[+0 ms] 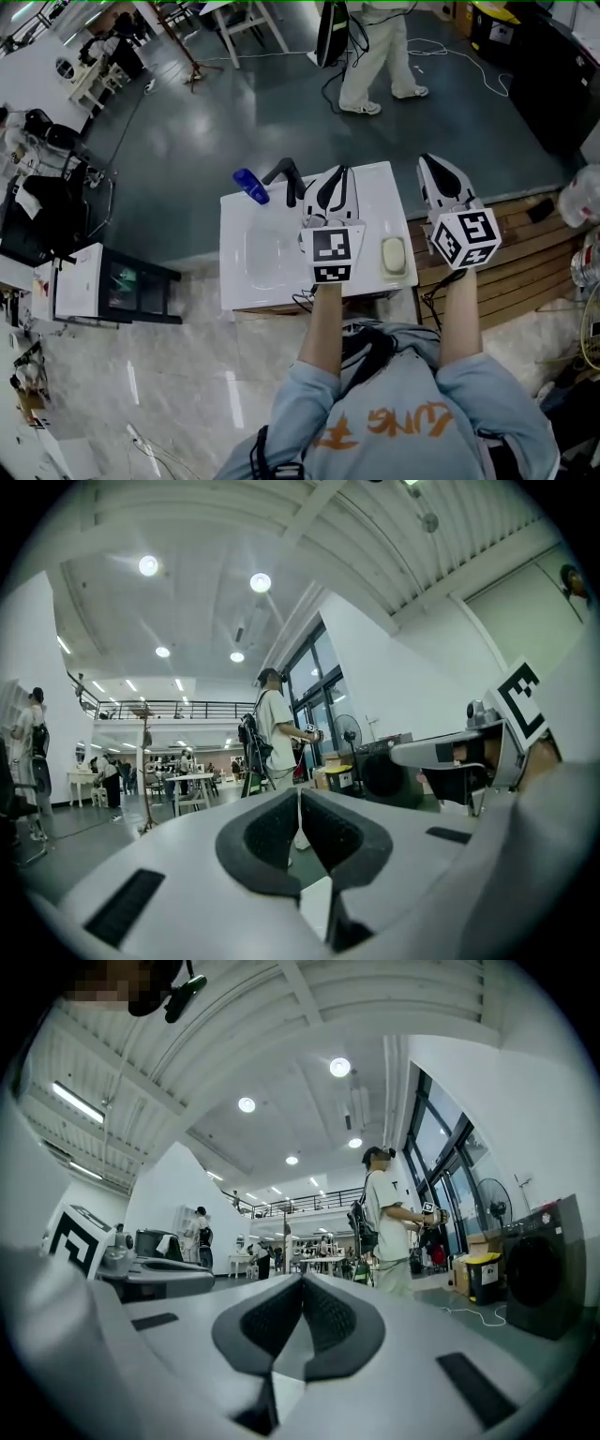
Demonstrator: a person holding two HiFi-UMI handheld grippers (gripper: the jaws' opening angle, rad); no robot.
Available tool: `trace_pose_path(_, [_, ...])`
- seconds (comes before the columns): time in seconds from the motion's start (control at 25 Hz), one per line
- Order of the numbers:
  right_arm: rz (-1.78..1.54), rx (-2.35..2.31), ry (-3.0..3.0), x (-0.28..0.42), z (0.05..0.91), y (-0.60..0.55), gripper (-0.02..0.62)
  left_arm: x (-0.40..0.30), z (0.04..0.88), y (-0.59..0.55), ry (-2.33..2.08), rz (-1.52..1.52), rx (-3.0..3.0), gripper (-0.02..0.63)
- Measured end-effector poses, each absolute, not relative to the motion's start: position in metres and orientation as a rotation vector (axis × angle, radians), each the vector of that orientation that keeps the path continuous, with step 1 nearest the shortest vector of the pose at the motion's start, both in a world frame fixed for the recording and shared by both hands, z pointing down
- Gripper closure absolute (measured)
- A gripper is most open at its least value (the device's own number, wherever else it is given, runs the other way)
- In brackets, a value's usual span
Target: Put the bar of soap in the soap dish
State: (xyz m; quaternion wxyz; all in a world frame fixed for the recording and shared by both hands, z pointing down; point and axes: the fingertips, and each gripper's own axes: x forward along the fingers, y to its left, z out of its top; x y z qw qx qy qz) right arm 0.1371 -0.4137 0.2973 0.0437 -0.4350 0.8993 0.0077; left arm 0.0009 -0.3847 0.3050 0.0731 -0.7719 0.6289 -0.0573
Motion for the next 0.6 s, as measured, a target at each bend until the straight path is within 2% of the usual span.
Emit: trace_pose_path(0.6, [0.127, -1.392, 2.774, 0.142, 0.295, -0.412, 0.568, 0.003, 0.308, -0.383, 1.886, -0.141, -2.332, 0.575])
